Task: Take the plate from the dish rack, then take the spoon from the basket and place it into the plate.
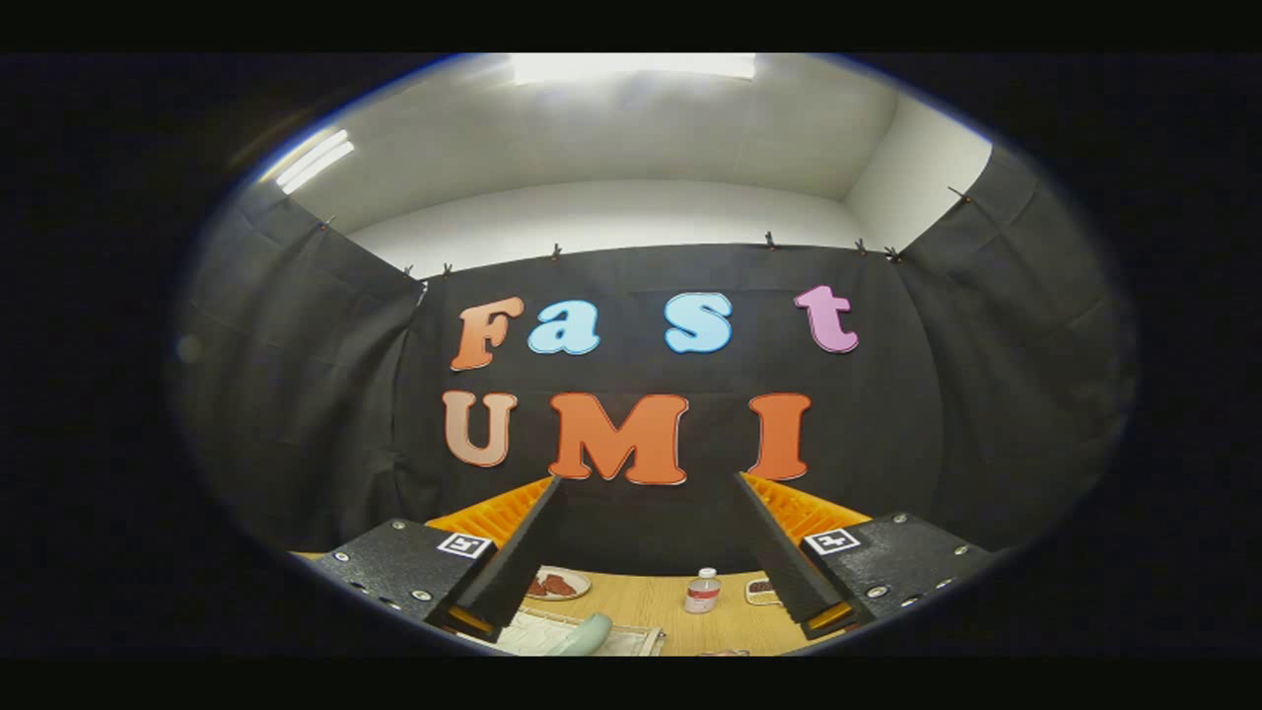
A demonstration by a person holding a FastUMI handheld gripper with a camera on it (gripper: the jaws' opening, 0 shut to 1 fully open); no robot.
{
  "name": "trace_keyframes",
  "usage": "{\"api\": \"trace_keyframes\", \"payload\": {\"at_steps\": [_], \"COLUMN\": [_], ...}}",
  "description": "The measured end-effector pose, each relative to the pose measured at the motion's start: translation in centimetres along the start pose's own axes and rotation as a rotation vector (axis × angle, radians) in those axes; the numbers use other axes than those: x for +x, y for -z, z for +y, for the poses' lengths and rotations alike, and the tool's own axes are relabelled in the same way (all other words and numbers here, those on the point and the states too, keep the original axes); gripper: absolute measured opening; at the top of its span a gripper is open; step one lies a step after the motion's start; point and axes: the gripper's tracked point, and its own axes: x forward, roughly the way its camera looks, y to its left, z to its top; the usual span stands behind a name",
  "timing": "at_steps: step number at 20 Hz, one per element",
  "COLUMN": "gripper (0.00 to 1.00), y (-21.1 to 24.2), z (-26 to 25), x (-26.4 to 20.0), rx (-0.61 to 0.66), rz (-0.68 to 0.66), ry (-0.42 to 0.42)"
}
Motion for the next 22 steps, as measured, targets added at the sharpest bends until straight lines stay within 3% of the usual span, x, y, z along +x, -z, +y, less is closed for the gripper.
{"api": "trace_keyframes", "payload": {"at_steps": [12, 22], "gripper": [0.99, 0.99], "y": [3.1, 12.4], "z": [3.1, 4.4], "x": [-1.3, -2.6], "rx": [0.018, 0.048], "rz": [0.076, 0.437], "ry": [-0.084, -0.102]}}
